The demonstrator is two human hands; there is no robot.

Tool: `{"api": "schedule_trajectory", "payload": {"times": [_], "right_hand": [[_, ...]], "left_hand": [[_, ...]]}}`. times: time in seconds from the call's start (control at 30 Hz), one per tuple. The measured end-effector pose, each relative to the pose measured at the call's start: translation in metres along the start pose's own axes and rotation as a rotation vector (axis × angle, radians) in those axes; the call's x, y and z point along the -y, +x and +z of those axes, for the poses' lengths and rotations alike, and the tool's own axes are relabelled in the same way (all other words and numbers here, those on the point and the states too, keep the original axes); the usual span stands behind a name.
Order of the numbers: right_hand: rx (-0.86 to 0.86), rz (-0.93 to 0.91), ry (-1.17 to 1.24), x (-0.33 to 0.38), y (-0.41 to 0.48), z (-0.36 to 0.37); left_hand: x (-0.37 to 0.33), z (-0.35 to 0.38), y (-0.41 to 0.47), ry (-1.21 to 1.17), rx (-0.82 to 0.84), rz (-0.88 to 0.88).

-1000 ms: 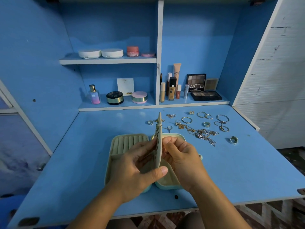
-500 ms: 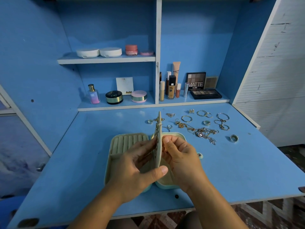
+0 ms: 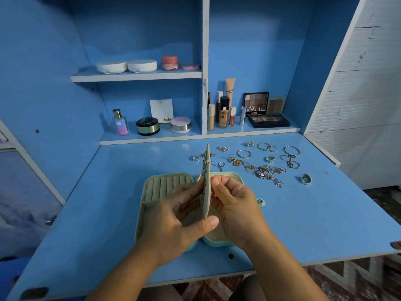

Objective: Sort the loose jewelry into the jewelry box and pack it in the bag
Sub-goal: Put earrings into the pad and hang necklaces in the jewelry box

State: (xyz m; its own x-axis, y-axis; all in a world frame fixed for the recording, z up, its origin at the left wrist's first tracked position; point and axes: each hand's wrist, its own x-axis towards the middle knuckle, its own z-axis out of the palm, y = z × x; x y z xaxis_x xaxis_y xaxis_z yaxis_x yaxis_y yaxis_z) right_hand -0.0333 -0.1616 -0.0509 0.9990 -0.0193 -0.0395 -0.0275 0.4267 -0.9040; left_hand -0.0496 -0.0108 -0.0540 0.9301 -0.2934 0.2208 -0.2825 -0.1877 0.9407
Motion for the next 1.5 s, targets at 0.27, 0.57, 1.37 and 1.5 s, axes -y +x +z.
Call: {"api": "schedule_trajectory", "payload": {"times": [0.27,0.57,1.37,1.5], "right_hand": [[0.032,-0.085,-0.269,0.009,0.002,-0.008],[0.058,-0.326,-1.662,0.027,0.014,-0.045],[0.276,-0.384,-1.760,0.031,0.024,-0.040],[-0.039,-0.449,-1.161,0.022,0.013,-0.035]], "left_hand": [[0.001,0.001,0.000,0.008,-0.001,-0.014],[0.003,0.001,0.001,-0.017,-0.014,-0.028],[0.003,0.001,0.000,-0.023,-0.007,-0.039],[0.003,0.001,0.001,-0.020,-0.011,-0.028]]}}
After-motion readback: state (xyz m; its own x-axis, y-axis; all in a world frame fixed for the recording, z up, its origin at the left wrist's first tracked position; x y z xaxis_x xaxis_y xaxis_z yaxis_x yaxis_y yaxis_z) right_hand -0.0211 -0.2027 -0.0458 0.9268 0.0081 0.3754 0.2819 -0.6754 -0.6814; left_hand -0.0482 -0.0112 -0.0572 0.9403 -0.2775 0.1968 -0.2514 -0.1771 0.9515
